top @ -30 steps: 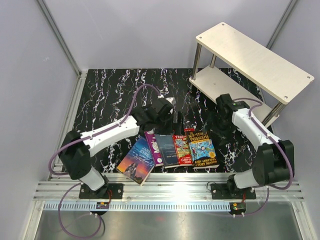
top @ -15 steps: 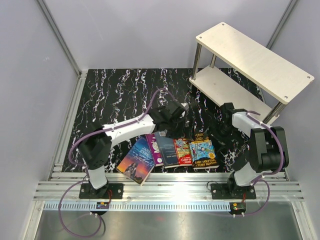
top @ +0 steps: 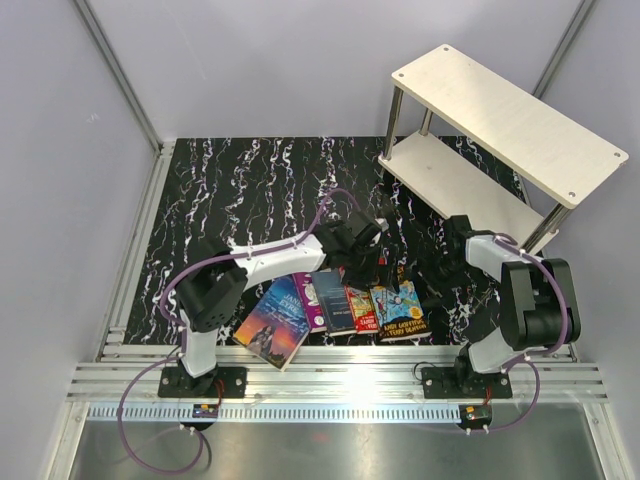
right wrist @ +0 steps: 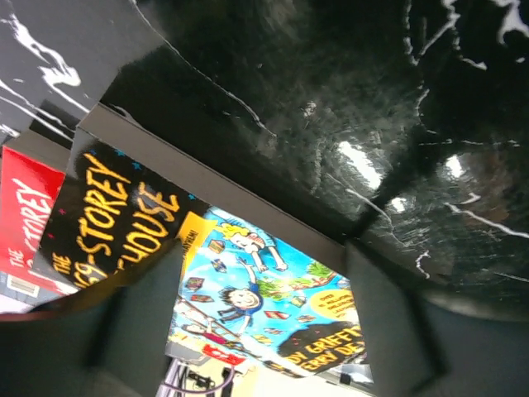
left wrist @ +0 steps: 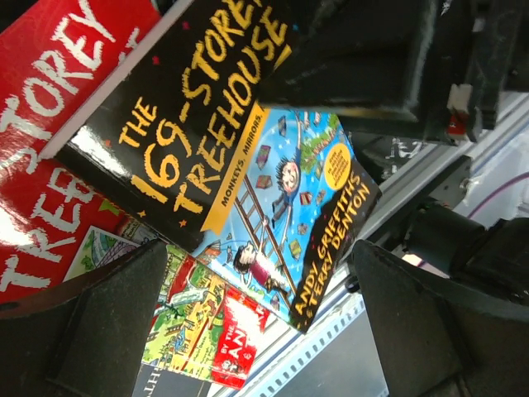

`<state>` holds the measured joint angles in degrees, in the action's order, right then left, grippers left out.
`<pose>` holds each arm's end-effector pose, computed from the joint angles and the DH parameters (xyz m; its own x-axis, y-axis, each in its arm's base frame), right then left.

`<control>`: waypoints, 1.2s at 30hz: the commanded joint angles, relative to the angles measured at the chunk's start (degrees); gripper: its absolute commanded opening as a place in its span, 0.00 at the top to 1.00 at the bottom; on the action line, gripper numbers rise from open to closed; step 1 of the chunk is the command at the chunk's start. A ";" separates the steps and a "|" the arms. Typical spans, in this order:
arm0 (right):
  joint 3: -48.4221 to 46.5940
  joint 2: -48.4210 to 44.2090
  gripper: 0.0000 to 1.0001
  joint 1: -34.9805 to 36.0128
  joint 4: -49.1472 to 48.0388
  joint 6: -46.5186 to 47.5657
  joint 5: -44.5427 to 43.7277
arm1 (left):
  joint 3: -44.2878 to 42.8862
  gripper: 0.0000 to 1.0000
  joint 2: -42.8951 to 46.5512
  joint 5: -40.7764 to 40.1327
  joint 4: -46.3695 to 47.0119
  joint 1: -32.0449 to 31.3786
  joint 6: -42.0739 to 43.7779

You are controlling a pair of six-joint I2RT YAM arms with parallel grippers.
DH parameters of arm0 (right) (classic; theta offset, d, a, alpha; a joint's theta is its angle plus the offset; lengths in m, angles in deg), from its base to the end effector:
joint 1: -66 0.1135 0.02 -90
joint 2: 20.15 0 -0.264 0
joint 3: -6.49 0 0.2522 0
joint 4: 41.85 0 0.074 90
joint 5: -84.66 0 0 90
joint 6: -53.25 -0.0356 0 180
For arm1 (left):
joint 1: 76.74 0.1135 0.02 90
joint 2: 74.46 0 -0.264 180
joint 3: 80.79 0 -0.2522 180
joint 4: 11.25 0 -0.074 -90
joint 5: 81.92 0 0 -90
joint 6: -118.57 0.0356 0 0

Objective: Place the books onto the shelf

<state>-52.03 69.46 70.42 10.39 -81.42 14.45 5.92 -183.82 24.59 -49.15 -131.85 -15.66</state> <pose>0.2450 0.0310 0.1405 -0.7828 0.6030 0.1538 0.6167 0.7188 0.3208 0.2282 -0.3449 0.2053 -0.9467 0.1884 -0.2612 0.3094 0.7574 -0.5750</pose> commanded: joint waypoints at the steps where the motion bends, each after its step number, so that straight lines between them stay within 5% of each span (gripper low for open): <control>1: 6.33 3.12 0.23 1.20 -6.91 -2.00 2.17 | -1.51 0.01 -2.52 2.56 0.41 -1.05 -0.95; 6: 9.07 3.82 0.58 1.37 -9.47 -2.62 5.08 | -1.51 0.01 -3.40 3.17 1.11 -1.66 -1.74; 10: 9.42 4.26 0.76 2.08 -10.27 -2.71 6.05 | -2.21 0.01 -2.35 3.52 2.87 -2.02 -2.88; 20: 8.98 7.69 0.92 7.09 -13.16 -4.55 7.45 | -8.98 0.01 0.02 7.66 8.49 -4.30 -6.05; 23: 8.19 8.48 1.00 7.18 -13.26 -3.68 7.63 | -9.60 0.01 -0.50 5.03 2.46 -5.09 -3.68; 29: 8.80 7.78 1.00 7.18 -14.83 -3.32 8.51 | 2.42 0.01 3.28 -1.92 -5.57 -4.57 1.34; 36: 9.33 10.59 1.00 7.18 -17.56 -4.82 10.44 | 8.95 0.01 2.75 8.26 5.14 -5.00 -1.03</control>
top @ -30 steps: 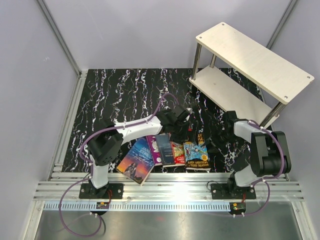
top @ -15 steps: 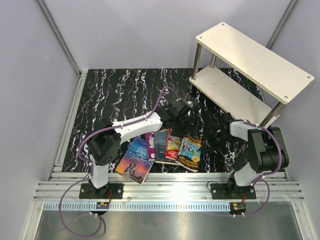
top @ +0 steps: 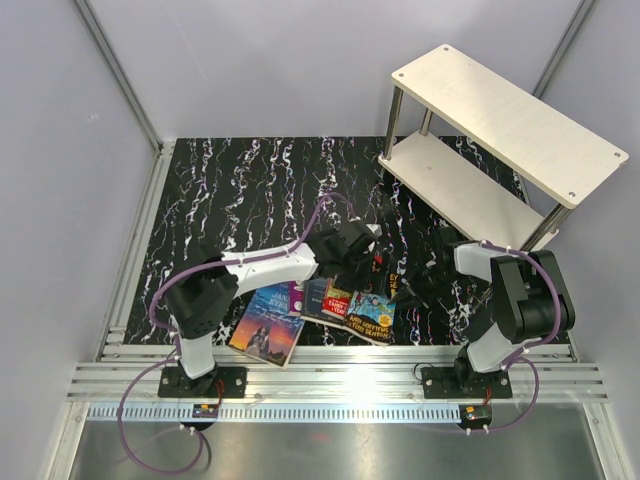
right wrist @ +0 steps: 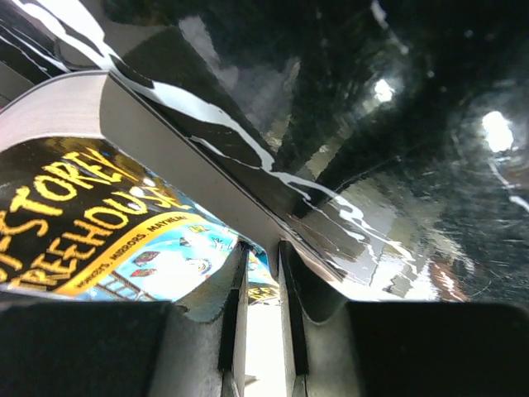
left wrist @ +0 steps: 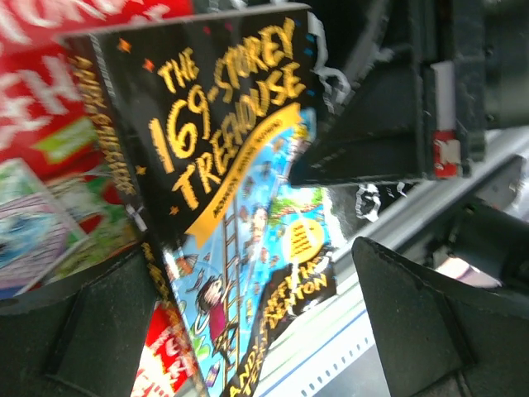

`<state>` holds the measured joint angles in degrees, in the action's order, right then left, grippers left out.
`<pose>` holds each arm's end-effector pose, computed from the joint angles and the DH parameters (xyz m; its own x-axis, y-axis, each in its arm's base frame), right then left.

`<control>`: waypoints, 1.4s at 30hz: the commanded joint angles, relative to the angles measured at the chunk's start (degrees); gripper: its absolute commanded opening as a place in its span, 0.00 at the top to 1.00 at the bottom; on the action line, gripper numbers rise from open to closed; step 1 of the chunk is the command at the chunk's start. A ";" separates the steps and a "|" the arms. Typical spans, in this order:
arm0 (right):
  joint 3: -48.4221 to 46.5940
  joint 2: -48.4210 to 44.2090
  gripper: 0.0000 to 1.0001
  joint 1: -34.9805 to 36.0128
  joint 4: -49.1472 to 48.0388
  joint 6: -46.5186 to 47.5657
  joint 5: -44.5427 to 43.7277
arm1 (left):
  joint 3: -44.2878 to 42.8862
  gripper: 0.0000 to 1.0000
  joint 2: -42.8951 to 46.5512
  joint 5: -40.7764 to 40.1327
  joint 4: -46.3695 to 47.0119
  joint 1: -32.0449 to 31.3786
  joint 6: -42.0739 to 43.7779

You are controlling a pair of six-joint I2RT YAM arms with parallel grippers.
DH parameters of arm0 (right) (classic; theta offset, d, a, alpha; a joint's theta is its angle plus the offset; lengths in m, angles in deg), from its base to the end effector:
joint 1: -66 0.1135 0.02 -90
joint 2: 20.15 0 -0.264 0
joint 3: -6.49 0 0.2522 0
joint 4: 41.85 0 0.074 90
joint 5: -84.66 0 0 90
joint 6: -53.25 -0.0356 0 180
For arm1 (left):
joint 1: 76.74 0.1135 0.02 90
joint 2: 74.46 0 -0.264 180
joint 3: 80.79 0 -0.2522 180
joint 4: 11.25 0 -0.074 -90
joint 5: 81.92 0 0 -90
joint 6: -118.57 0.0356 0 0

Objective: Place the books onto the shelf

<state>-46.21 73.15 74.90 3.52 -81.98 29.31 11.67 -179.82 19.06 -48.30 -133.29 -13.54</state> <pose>0.2280 0.0562 0.1099 -0.8124 0.4639 0.3532 0.5822 0.6776 0.4493 0.2108 -0.3314 0.2018 -0.9242 0.2047 -0.3224 0.3502 0.7912 -0.5014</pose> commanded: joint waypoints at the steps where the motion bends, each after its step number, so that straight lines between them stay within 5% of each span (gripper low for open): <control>1: 3.43 6.90 1.00 2.69 -10.87 -4.51 -4.33 | 3.55 0.02 -1.34 15.54 5.61 -3.74 -3.59; 4: 2.56 7.33 1.00 2.69 -10.79 -4.69 -3.98 | 3.12 0.05 -1.42 16.79 8.00 -4.18 -3.60; 7: 1.94 7.08 1.00 2.69 -10.17 -4.69 -4.07 | 2.41 0.21 -1.34 16.53 7.82 -4.27 -3.59; 10: 1.85 5.85 1.00 2.69 -8.94 -4.16 -4.94 | 1.54 0.54 -1.77 15.65 6.51 -4.27 -3.07; 11: 1.85 5.58 1.00 2.69 -8.68 -4.07 -5.30 | 1.01 0.76 -2.13 15.56 4.94 -4.27 -2.81; 14: 2.20 4.70 1.00 2.69 -8.15 -3.90 -5.56 | -0.31 1.00 -3.27 14.07 1.60 -4.27 -1.84; 27: -4.64 -10.48 1.00 2.69 4.84 -2.49 -12.15 | -10.59 1.00 1.29 -8.25 -19.07 -3.57 10.46; 30: -5.53 -12.78 1.00 2.61 5.47 -3.54 -11.81 | -8.85 0.80 2.52 -6.61 -16.27 -2.42 9.85; 34: -3.87 -12.96 1.00 2.69 4.51 -4.51 -10.75 | -7.52 0.85 3.67 -2.74 -11.17 -2.16 7.49; 35: -3.43 -13.05 1.00 2.61 4.51 -4.43 -10.92 | -7.87 1.00 3.67 -1.94 -9.95 -2.16 7.22; 42: -5.86 -16.82 0.95 2.69 10.63 -0.39 -12.15 | -13.22 1.00 4.90 -4.56 -10.37 -0.76 8.88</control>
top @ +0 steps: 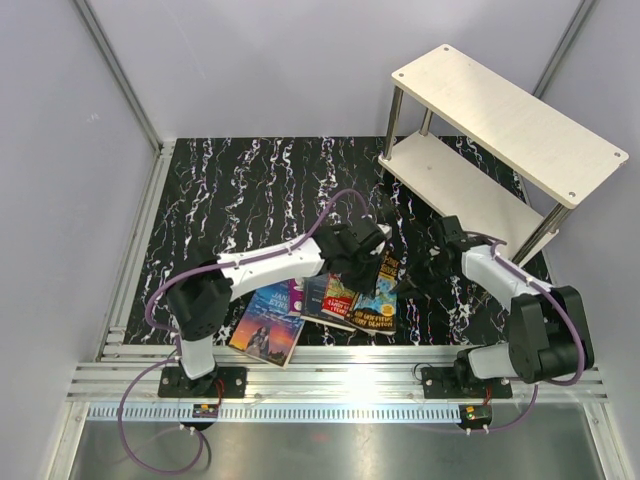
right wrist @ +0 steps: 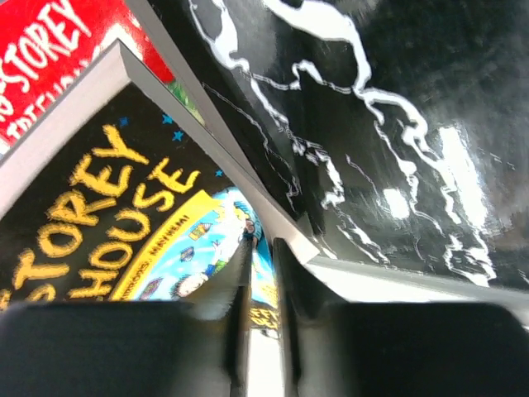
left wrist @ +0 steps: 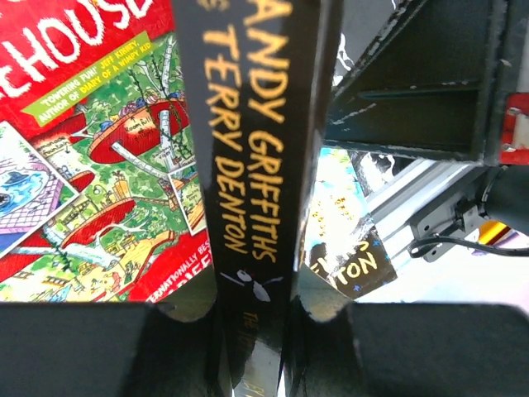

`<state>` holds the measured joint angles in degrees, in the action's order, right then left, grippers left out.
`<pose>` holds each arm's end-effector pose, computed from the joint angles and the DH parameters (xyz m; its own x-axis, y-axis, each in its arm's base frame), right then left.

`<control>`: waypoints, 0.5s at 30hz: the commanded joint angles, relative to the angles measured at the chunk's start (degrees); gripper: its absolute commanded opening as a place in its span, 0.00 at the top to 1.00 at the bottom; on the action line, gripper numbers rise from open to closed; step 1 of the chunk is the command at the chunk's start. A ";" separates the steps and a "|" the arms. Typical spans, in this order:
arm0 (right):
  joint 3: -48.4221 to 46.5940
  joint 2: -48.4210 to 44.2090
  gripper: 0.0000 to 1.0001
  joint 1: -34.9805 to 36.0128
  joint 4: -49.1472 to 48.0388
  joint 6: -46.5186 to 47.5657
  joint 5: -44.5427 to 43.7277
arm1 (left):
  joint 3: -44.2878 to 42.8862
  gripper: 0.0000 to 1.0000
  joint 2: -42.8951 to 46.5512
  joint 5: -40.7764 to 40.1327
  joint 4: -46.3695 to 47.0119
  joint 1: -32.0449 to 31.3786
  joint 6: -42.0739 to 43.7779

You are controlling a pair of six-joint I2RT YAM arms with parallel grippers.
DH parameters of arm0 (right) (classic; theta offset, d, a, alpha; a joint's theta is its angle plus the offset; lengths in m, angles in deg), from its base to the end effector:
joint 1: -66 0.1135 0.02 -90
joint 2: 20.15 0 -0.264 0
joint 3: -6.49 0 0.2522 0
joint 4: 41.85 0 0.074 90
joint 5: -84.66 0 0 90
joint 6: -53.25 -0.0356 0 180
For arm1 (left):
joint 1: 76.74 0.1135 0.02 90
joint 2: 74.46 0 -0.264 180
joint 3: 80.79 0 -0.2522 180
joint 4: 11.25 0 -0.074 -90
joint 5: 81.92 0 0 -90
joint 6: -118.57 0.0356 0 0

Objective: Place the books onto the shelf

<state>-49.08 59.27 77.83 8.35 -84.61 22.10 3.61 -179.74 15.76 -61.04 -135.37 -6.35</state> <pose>0.2229 0.0635 0.1695 -0.8582 0.4926 0.1442 0.4926 0.7116 0.5010 0.2009 -0.3386 0.2316 -0.8723 0.3409 -0.3506 0.4661 0.7965 -0.3852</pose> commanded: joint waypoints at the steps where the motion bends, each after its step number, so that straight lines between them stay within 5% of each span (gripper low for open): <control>1: -4.85 -4.00 0.68 -0.23 7.74 3.55 -5.90 | -6.21 1.00 4.90 -2.22 2.02 2.02 2.74; 3: -12.02 -8.28 0.31 -0.23 14.57 6.01 -7.83 | -9.02 1.00 4.55 -1.19 2.45 4.83 4.49; 4: -14.86 -9.53 0.01 -0.23 16.79 6.54 -10.10 | -9.91 1.00 4.20 -0.92 3.24 5.89 5.03; 9: -33.30 -13.67 0.00 -0.32 31.72 8.83 -16.18 | -19.03 1.00 0.08 -0.21 6.31 11.69 7.32; 15: -36.25 -20.07 0.01 -0.23 39.13 7.34 -18.92 | -18.88 1.00 -1.86 -1.70 28.45 13.80 11.27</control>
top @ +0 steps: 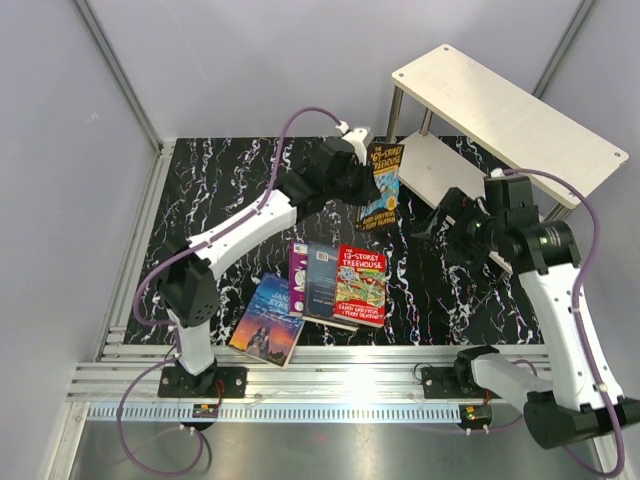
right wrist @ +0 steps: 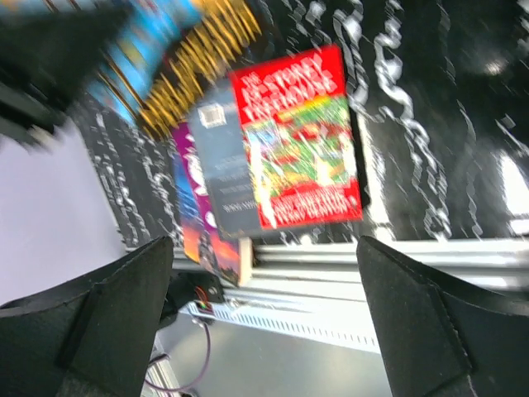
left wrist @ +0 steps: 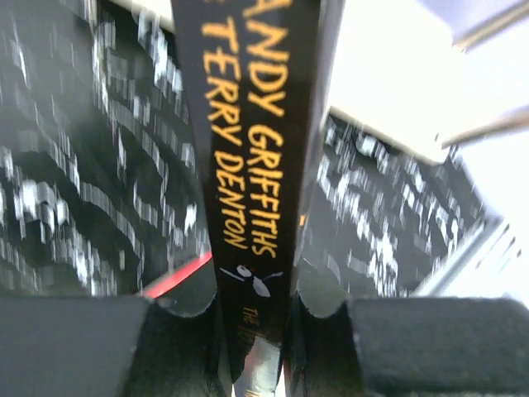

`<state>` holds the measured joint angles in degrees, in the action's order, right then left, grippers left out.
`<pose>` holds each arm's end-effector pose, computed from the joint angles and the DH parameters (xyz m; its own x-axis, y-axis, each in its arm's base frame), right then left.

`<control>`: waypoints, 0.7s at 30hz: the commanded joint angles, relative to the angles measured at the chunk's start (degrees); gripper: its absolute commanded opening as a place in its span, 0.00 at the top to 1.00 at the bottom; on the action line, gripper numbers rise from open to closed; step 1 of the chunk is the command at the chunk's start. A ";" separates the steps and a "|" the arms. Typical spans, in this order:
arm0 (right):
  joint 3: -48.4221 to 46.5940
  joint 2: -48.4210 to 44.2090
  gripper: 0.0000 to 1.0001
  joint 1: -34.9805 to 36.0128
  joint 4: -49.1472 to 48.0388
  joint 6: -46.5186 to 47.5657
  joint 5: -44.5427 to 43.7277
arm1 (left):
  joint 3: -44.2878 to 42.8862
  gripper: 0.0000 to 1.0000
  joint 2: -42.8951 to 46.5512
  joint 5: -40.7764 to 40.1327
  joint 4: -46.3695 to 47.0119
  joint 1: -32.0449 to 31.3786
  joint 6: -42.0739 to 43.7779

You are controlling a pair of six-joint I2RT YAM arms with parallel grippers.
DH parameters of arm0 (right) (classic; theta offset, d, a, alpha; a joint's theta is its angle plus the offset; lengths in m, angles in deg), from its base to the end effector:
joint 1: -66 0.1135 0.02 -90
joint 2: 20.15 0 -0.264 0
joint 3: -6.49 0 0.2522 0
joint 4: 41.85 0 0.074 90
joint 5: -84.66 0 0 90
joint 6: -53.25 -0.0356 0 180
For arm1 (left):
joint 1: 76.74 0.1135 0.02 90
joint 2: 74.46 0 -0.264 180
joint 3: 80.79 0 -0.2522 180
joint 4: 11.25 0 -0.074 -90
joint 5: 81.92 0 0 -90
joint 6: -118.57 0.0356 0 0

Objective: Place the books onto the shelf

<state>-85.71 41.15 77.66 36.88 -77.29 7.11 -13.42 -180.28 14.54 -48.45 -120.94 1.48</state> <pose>0.1773 0.0444 0.3940 -0.7720 0.4888 -0.4063 0.2141 0.8019 0.5578 0.3103 -0.3073 0.3421 -0.6700 0.0204 -0.7420 0.5135 0.7346 -0.4435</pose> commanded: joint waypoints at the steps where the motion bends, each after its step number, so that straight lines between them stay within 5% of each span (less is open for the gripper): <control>1: 0.82 -2.84 0.00 -0.15 11.23 -0.33 -4.27 | -4.29 1.00 -3.93 -0.40 18.41 -0.27 3.45; 8: 1.18 -7.77 0.01 -0.15 16.41 -1.92 -7.26 | -22.22 1.00 -19.94 2.42 21.32 2.81 3.45; 15: 3.11 -9.18 0.01 -0.06 17.03 -4.20 -7.44 | -21.38 1.00 -25.74 -6.27 36.78 3.16 11.17; 21: 8.82 -10.85 0.02 -0.06 15.36 -6.49 -5.16 | -27.07 1.00 -30.92 -4.98 46.28 2.98 15.48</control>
<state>-78.56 30.77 77.66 48.50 -81.74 1.47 -34.29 -211.21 10.36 -17.77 -117.60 12.38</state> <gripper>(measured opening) 0.982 0.224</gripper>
